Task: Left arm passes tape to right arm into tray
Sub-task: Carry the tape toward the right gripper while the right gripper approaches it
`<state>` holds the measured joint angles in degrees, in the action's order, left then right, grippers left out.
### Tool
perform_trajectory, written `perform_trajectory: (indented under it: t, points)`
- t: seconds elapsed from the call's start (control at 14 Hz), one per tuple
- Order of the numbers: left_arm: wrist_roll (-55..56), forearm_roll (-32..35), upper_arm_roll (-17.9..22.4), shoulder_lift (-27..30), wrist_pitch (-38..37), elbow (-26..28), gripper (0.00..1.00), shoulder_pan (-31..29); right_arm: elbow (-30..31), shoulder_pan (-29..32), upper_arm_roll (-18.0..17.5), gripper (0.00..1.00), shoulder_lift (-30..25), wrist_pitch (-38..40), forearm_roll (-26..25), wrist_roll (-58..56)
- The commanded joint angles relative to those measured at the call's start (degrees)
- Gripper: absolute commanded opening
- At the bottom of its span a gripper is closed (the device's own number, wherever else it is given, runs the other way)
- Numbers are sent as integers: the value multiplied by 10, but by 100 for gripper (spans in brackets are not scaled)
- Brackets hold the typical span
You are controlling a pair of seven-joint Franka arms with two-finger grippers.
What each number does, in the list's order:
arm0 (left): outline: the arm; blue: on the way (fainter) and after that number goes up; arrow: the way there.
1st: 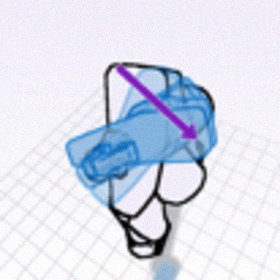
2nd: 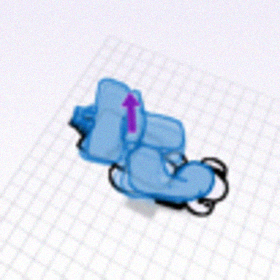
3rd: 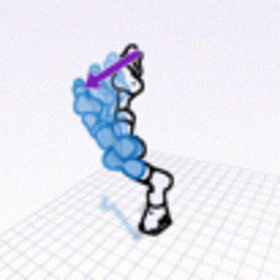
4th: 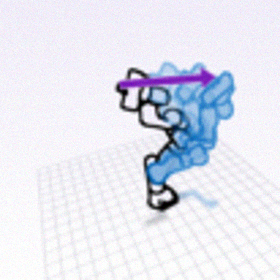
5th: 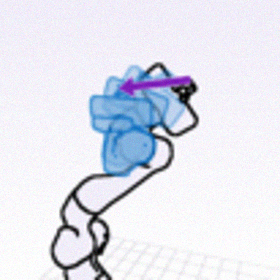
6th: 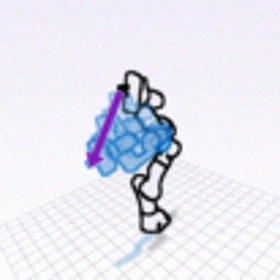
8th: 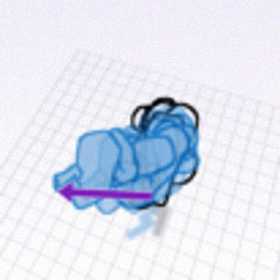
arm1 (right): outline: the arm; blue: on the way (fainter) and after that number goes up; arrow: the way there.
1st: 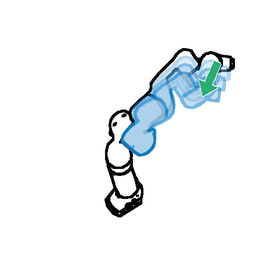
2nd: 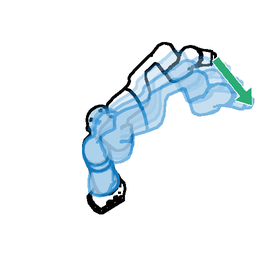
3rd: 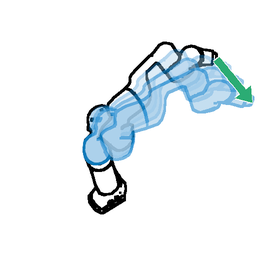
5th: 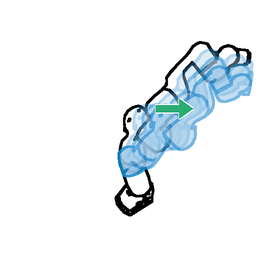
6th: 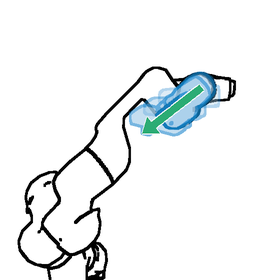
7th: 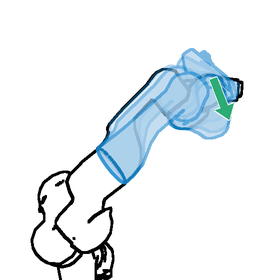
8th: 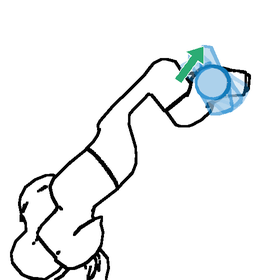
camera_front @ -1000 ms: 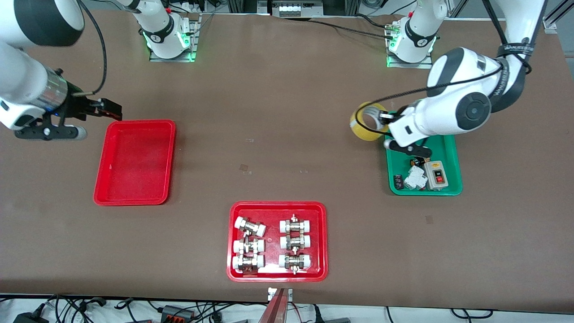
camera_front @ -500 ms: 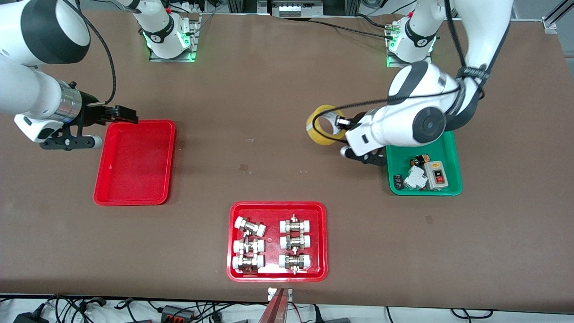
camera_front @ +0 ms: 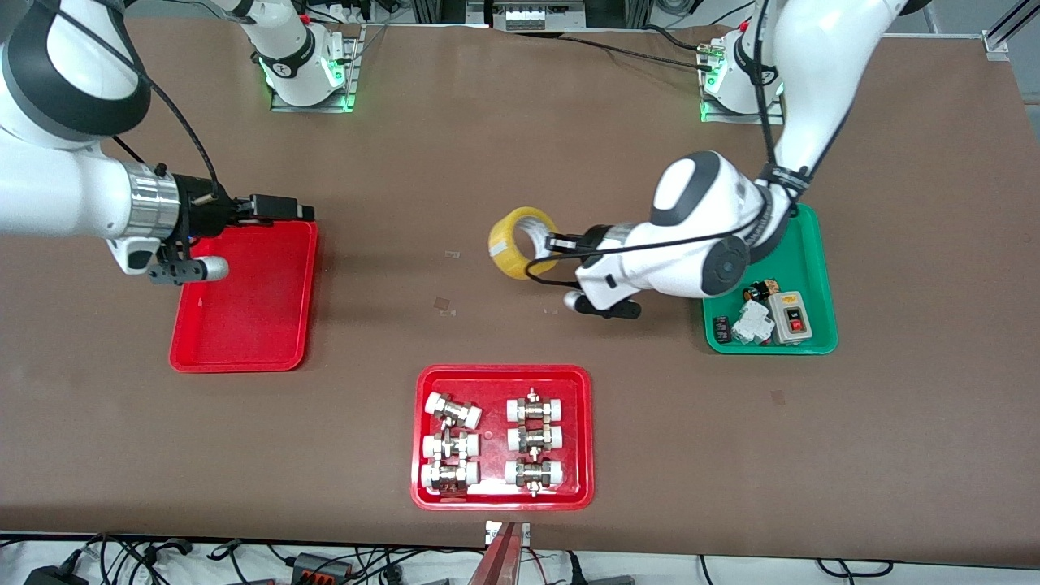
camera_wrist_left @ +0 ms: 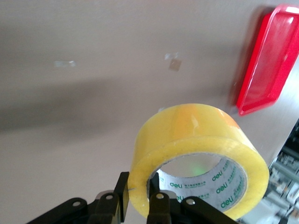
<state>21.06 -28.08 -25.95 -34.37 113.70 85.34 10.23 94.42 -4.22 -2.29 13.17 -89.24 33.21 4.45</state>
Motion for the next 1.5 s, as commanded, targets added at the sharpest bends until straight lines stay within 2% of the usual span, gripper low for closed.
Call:
perform_trajectory:
  t: [0.0,0.14,0.36,0.64,1.07,1.43]
  points:
    - [35,-9,0,-11,51,-20,0,24,-13,-2,-2,100,39,0,76,-36]
    - [56,-7,2,-12,85,-20,0,37,-18,-2,-2,100,62,-8,117,-71]
    - [78,-7,6,-15,137,-18,0,55,-21,-22,-3,100,87,-64,131,-109]
    - [165,12,8,-29,216,-18,0,92,-21,-68,-3,100,113,-141,175,-120]
    - [202,12,7,-29,217,-18,0,95,-40,-101,-3,100,145,-179,177,-167]
    - [202,13,8,-29,218,-18,0,98,-40,-127,-3,100,150,-218,182,-168]
